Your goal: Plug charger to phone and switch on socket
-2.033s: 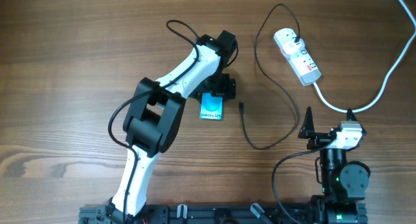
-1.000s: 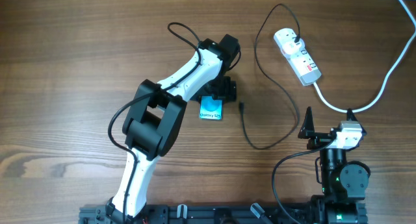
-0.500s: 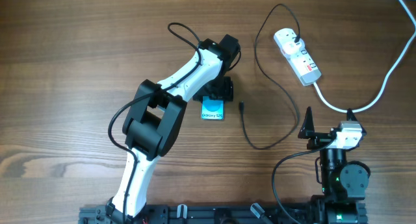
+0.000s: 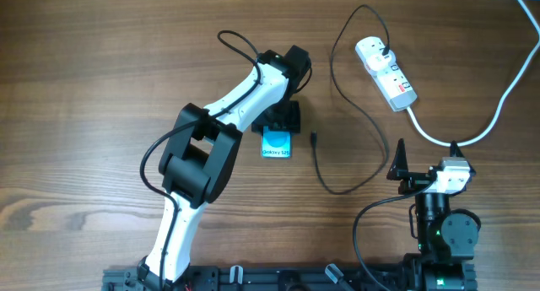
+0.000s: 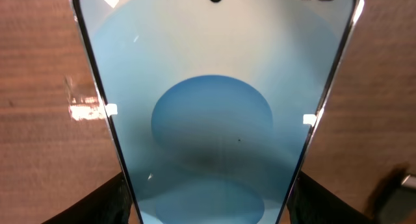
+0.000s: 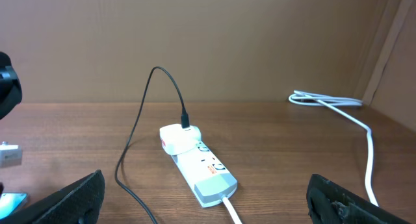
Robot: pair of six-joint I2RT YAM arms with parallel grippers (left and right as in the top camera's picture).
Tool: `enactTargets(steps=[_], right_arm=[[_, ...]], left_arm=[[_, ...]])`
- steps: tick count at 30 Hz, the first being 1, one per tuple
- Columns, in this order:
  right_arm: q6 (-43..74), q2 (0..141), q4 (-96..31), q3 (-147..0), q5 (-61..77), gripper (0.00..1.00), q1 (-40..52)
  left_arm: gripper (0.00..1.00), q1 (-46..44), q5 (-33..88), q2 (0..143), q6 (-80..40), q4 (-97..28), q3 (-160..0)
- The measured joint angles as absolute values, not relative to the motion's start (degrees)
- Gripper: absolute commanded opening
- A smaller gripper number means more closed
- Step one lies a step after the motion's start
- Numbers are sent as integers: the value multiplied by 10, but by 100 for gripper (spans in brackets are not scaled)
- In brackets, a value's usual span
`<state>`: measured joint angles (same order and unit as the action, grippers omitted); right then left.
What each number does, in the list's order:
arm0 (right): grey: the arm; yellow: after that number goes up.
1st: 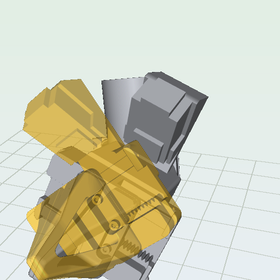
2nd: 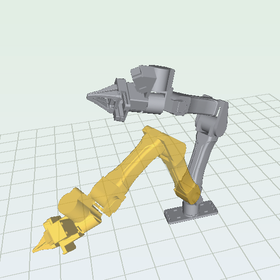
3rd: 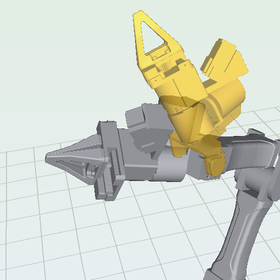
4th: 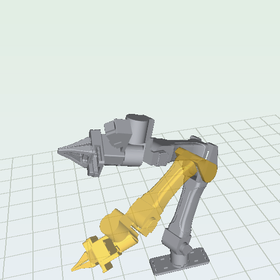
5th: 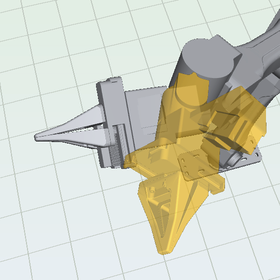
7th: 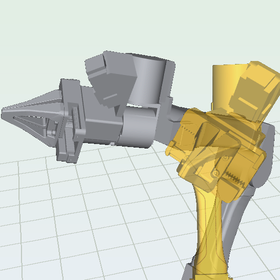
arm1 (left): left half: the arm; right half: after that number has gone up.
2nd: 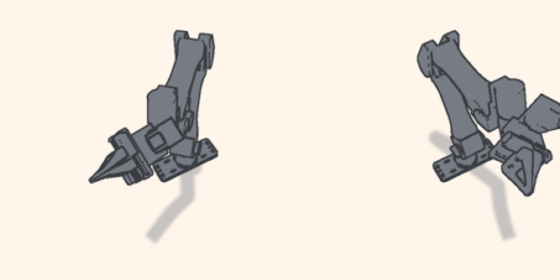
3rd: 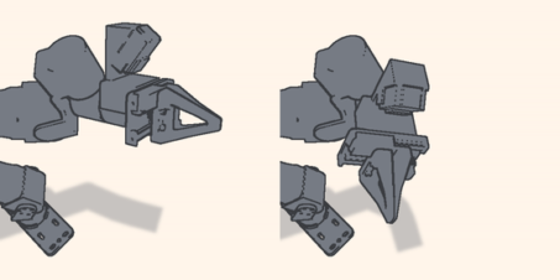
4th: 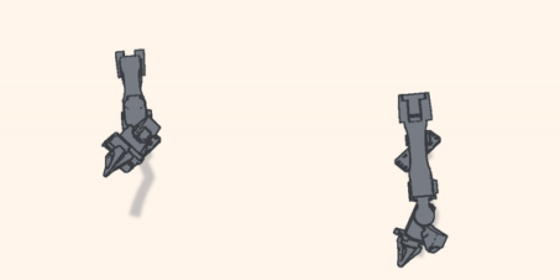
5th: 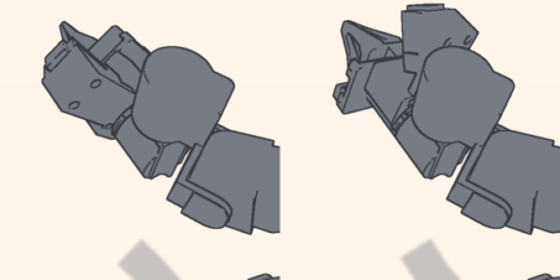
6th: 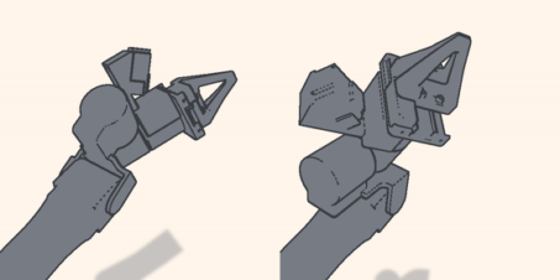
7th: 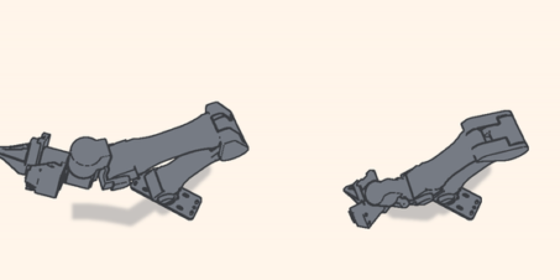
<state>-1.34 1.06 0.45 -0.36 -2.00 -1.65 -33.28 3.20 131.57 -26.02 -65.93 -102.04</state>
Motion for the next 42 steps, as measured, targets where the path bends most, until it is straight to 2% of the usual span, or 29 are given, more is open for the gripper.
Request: enactTargets(steps=[9, 11, 14, 15, 18, 19, 31, 42], right_arm=[[-13, 11, 4, -4, -20, 100, -17], [-13, 11, 4, -4, -20, 100, -17], [-13, 11, 4, -4, -20, 100, -17], [-13, 11, 4, -4, -20, 100, -17], [-13, 11, 4, -4, -20, 100, -17], [-13, 11, 4, -4, -20, 100, -17], [-13, 11, 4, -4, -20, 100, -17], [-13, 11, 4, -4, -20, 100, -17]], left_arm=[[70, -334, 35, 1332, -260, -711, -1049], [77, -334, 32, 1332, -260, -710, -1050], [78, -334, 26, 1333, -260, -700, -1051], [80, -334, 24, 1333, -260, -693, -1051], [99, -334, 22, 1333, -262, -660, -1051], [100, -334, 20, 1332, -262, -652, -1051], [100, -335, 44, 1330, -243, -701, -1038], [100, -336, 41, 1318, -257, -665, -1018]])
